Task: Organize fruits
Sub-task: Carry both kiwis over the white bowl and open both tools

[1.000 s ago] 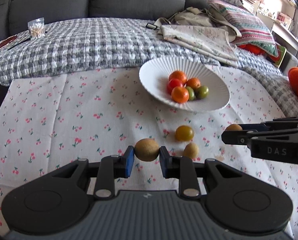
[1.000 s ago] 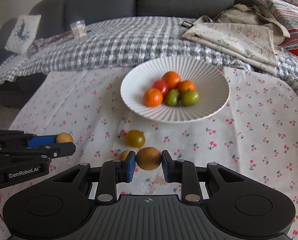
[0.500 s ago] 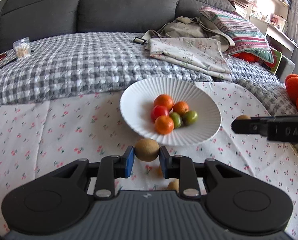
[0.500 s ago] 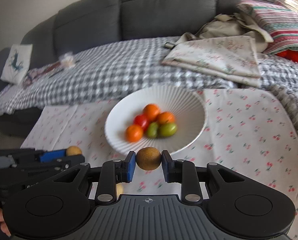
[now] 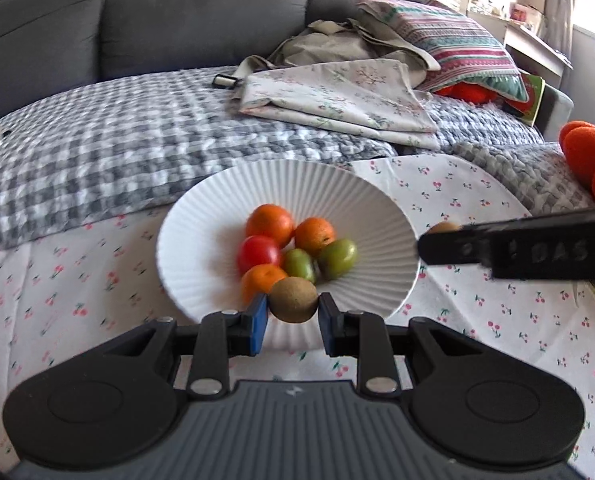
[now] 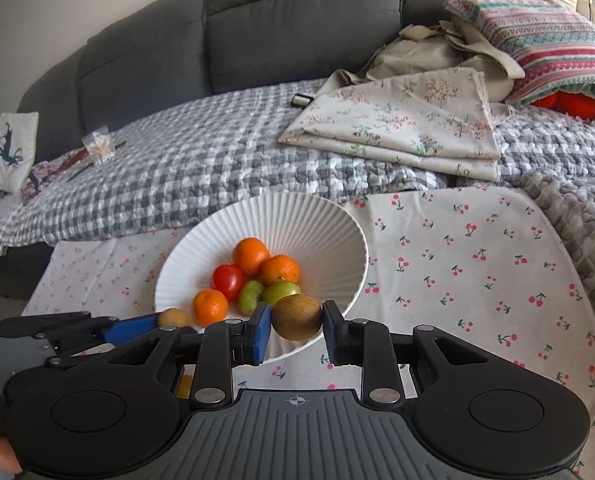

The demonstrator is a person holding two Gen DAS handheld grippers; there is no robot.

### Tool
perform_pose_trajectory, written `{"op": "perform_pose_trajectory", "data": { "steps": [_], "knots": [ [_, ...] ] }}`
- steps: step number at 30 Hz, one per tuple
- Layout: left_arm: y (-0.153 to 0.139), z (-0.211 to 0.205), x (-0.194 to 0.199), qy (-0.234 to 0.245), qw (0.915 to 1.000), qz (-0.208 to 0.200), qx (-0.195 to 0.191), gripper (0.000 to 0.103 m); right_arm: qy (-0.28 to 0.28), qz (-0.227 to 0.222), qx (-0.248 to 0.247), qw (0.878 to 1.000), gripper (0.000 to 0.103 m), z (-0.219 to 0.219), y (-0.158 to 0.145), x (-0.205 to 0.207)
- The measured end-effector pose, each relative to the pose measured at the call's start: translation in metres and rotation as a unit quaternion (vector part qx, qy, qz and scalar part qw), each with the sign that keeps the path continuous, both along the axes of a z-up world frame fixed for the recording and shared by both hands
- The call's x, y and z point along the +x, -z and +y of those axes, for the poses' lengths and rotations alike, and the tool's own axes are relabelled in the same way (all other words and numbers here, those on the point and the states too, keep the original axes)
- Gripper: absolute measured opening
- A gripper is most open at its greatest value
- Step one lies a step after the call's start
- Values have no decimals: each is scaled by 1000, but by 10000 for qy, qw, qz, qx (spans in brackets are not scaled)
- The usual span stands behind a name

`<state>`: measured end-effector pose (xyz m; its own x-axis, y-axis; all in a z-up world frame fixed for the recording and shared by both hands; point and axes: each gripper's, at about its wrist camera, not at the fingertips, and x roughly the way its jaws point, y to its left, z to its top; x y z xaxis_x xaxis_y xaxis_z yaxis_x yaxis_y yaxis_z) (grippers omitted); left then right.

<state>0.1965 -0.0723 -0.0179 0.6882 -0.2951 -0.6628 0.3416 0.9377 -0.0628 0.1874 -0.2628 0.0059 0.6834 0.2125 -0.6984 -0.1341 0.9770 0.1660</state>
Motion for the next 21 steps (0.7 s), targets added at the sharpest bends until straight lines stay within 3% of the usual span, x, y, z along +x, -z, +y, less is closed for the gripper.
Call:
{"op": "perform_pose_trajectory", "data": {
  "steps": [9,16,21],
  "knots": [
    [11,-17,10,310,9994,-153,104,26,-25,111,32,9999,26,8,19,18],
    [4,-9,7,284,9993,-207,-92,47,109,156,237,9995,30,5,23,21],
    [-8,3,4,151,9991,-184,-340,48,281,72,387,9988,30,-6,12,19]
  ]
}}
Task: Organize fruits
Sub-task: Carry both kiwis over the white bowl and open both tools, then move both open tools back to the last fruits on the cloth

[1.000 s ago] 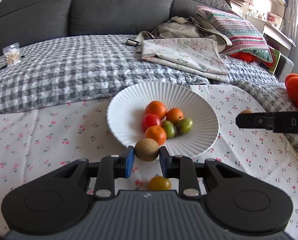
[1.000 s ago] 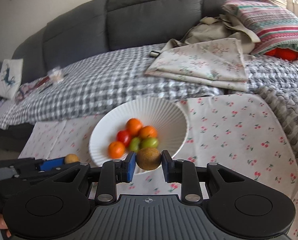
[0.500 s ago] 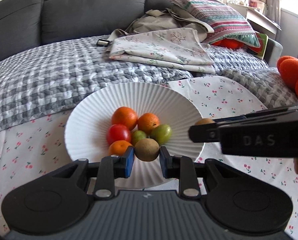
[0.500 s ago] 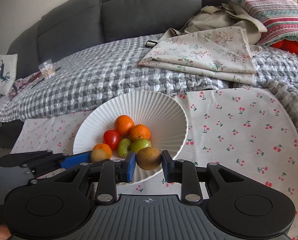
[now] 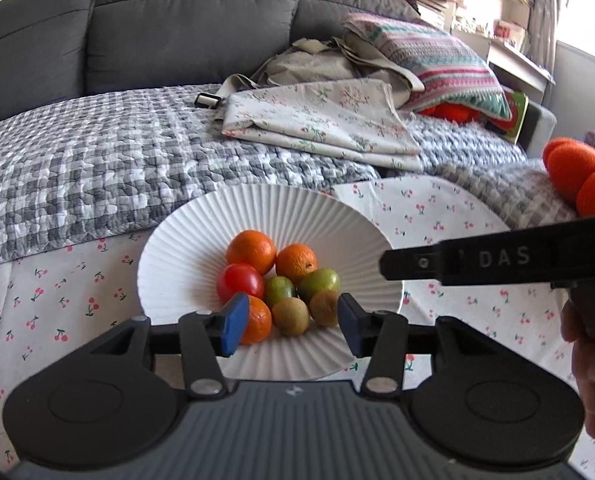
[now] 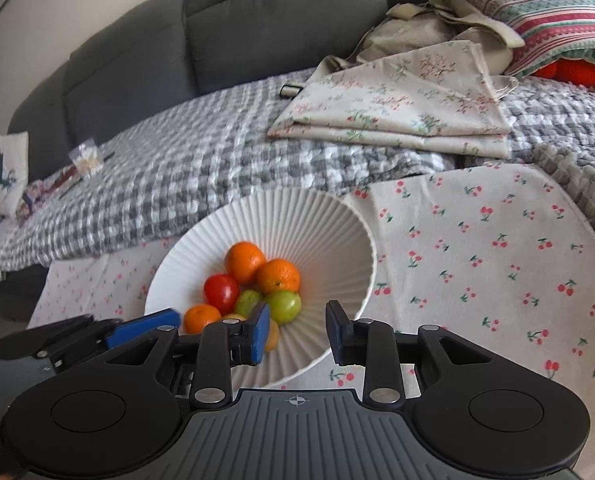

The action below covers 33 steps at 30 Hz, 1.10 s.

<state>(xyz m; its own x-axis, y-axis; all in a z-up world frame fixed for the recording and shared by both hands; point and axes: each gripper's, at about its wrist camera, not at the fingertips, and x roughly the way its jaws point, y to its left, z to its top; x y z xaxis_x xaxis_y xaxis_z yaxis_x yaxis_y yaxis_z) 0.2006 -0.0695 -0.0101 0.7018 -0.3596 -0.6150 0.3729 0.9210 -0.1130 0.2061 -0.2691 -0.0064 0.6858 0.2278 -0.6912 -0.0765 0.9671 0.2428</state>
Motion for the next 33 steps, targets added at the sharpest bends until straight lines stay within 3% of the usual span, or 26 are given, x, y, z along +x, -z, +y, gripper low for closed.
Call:
{"op": "perform_pose_trajectory", "data": {
  "steps": [12,23,29,33],
  "knots": [
    [-5,39,-6,-533,9977,355,-241,48,266,-44,190,9995,33,-20,-18,-15],
    [6,40,-22,-447,9967,673,-35,46,86,-64,130,9999,34,-7,-28,-37],
    [12,38,-30,-378,9956,860,-15,48,101,-17,110,9999,46,-9,-32,-53],
    [20,37,-29,-363,9942,1010,2,59,102,64,-21,9999,70,-5,-33,-65]
  ]
}}
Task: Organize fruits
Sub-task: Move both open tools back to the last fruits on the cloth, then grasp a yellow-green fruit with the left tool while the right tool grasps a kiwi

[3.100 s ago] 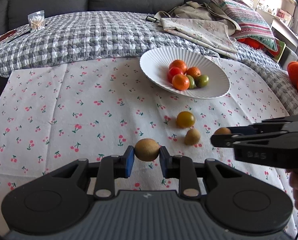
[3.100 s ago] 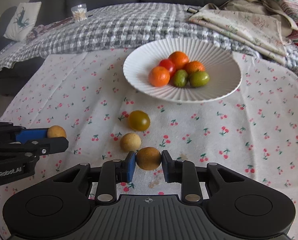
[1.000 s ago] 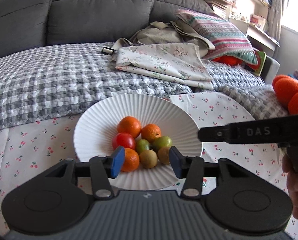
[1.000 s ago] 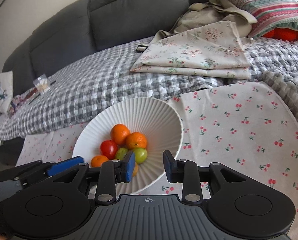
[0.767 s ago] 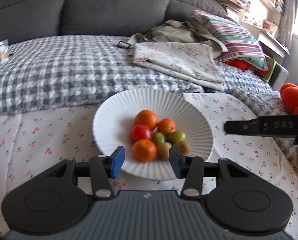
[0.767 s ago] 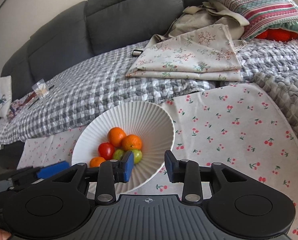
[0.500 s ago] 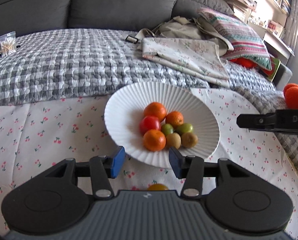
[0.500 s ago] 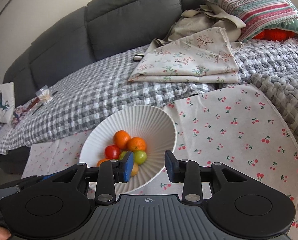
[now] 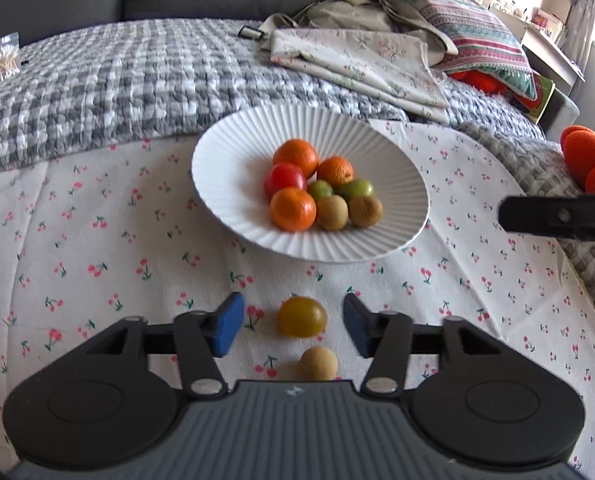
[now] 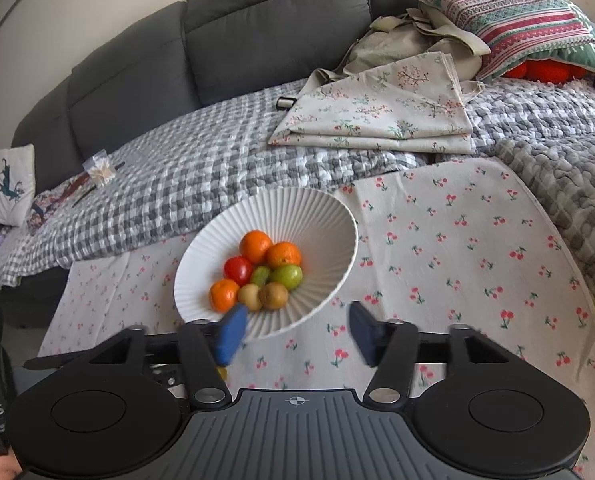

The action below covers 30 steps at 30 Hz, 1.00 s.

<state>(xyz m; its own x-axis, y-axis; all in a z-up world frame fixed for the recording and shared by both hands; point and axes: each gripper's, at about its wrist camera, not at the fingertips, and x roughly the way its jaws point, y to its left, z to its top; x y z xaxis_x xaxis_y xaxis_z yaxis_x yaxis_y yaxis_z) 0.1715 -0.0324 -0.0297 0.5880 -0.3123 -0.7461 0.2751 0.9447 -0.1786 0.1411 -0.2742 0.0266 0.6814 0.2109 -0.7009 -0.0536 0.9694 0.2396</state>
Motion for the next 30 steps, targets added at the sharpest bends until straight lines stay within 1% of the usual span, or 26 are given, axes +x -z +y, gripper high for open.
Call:
{"op": "perform_pose_trajectory", "data": {
  "steps": [1,4,7,12,13,14,15,16,17,18,22,30],
  "knots": [
    [2,1,1,-28,10000,27,-5,61,-24,24,-41,10000,72,2,1,-3],
    [6,2,3,-59,10000,46,42,60,-143,111,-107,9998,75,7,5,-9],
    [9,-1,4,-7,9998,-6,208,58,-166,228,-232,9993,75,10,11,-13],
    [17,-9,6,88,9995,-82,282,57,-191,390,-251,9987,75,14,18,-19],
    [20,-12,7,129,9994,-97,306,55,-226,397,-283,9986,75,16,19,-19],
    [23,-16,8,159,9992,-69,365,48,-253,403,-302,9984,75,18,19,-19],
    [27,-19,9,176,9990,-24,411,44,-268,404,-312,9983,75,19,20,-20],
    [29,-21,8,176,9987,-68,463,41,-271,408,-315,9983,75,20,20,-19],
    [28,-24,7,204,9983,-136,519,30,-271,411,-321,9983,75,20,20,-19],
    [28,-25,8,258,9982,-124,528,30,-268,414,-330,9982,75,20,21,-19],
    [27,-21,9,196,9987,-91,455,29,-263,448,-352,9980,75,19,24,-17],
    [13,1,7,-177,9996,-21,241,29,-373,447,-420,9974,75,25,27,-17]
  ]
}}
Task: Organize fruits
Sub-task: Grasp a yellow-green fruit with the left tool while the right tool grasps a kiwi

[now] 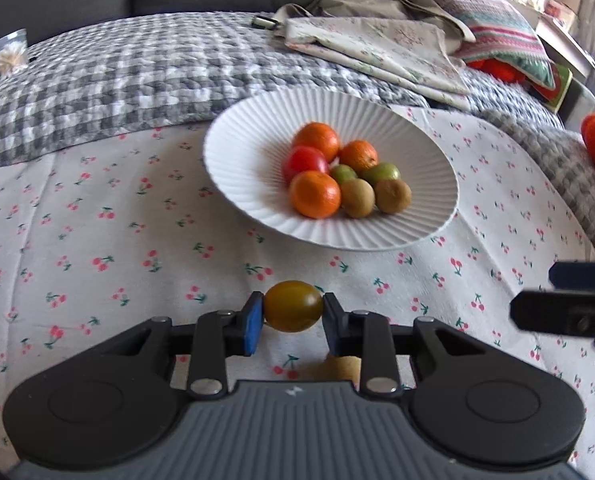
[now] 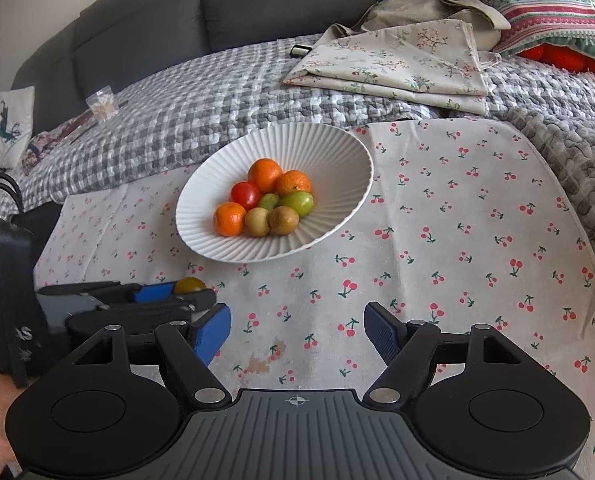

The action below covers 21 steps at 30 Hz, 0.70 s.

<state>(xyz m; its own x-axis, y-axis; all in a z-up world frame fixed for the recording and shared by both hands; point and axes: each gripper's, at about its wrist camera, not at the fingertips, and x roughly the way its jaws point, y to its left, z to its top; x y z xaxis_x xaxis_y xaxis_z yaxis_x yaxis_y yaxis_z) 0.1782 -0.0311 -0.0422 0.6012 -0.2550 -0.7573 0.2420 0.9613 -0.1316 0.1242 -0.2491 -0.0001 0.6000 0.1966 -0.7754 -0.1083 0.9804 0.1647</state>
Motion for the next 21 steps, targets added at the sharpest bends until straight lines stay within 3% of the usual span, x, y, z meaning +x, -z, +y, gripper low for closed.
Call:
{"op": "perform_pose_trajectory", "data": {
  "steps": [9,13,21],
  "knots": [
    [-20,32,-2,-453,9989,44,-88,29,-357,113,1,9993,75,21,15,2],
    [-30,48,-5,-633,9975,46,-317,29,-577,183,58,9981,75,35,26,4],
    [-30,56,-7,-708,9969,123,-322,29,-925,163,-130,9955,74,64,44,6]
  ]
}}
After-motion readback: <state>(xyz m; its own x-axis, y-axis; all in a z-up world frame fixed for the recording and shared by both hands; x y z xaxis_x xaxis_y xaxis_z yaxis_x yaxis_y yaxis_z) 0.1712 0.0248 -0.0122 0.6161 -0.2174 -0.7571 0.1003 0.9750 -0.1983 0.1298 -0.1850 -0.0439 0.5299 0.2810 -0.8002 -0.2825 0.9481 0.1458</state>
